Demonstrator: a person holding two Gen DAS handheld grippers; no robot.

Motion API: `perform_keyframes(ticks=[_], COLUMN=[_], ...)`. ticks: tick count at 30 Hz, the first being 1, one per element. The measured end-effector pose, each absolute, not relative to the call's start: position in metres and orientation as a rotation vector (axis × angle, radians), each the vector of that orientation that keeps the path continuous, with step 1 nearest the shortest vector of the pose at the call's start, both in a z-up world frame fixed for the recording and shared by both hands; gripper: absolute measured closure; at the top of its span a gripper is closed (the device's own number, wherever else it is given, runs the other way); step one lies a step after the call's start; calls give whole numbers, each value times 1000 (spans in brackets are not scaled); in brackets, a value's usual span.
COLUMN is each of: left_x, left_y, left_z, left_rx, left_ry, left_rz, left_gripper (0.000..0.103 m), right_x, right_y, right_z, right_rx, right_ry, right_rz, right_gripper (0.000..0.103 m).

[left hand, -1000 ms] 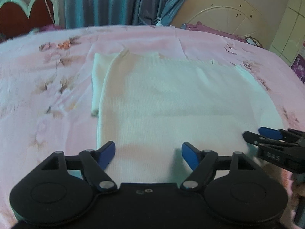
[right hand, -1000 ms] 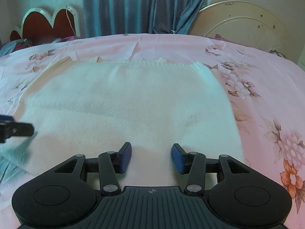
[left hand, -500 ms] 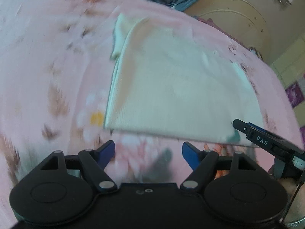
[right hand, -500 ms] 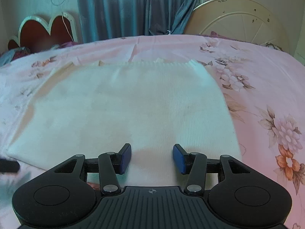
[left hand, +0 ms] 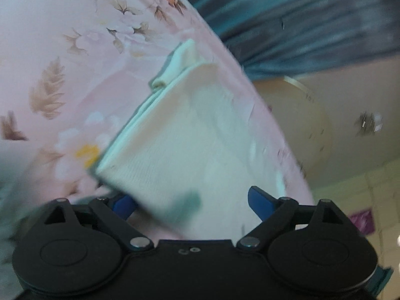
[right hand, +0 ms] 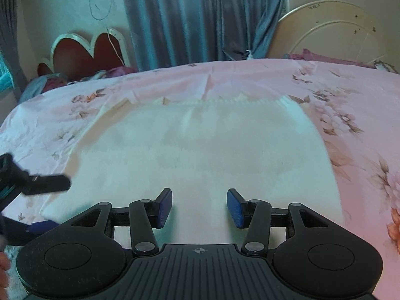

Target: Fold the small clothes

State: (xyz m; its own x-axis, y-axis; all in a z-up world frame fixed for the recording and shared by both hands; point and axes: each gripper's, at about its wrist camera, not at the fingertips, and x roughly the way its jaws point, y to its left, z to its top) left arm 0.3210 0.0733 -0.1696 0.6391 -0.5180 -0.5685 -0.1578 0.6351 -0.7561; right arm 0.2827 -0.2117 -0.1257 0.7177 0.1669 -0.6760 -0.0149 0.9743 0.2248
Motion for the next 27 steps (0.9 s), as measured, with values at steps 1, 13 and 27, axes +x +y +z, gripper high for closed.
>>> perform_keyframes(ticks=[1, 13, 27], left_x=[325, 350, 345], left_y=[71, 72, 54], left_z=[-172, -199, -153], left_rx=[-894, -1007, -780], left_ry=[850, 685, 633], left_rz=[-231, -130, -154], left_gripper=[18, 86, 96], right_x=[286, 351, 354], right_y=[-212, -202, -189], right_z=[-125, -134, -161], right_rx=[209, 119, 18], right_ry=[762, 733, 749], right_rz=[109, 125, 162], right_gripper=[55, 55, 54])
